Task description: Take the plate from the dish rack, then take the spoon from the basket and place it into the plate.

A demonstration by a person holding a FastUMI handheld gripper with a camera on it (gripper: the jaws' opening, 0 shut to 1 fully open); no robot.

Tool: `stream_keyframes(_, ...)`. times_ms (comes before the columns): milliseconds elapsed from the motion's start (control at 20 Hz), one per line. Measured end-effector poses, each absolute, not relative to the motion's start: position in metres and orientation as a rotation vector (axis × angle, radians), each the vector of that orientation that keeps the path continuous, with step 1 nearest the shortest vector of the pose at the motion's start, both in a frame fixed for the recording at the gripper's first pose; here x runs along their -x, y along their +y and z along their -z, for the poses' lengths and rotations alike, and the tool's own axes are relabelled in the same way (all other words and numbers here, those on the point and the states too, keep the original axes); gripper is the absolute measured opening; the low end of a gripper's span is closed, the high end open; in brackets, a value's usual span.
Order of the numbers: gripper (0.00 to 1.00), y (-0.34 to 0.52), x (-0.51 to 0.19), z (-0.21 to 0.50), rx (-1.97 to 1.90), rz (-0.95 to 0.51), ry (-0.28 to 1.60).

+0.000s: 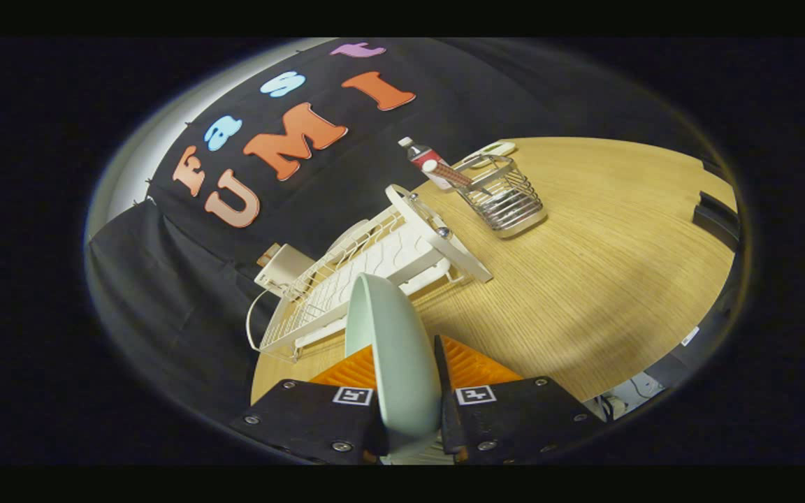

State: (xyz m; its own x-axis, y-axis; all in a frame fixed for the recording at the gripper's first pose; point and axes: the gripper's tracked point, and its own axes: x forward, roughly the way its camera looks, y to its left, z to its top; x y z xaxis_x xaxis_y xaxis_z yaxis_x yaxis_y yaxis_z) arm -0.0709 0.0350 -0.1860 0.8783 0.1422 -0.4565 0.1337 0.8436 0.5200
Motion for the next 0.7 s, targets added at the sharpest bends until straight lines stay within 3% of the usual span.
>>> stream_keyframes(300, 0.31, 0.027, 0.073, 0.197, -0.637, 0.036, 0.544)
stream_keyframes(450, 0.36, 0.02, 0.068, 0.201, -0.589, 0.056, 0.537)
stream_keyframes(600, 0.48, 0.011, 0.069, 0.204, -0.533, 0.077, 0.541)
stream_keyframes(700, 0.49, 0.005, 0.065, 0.203, -0.508, 0.091, 0.525)
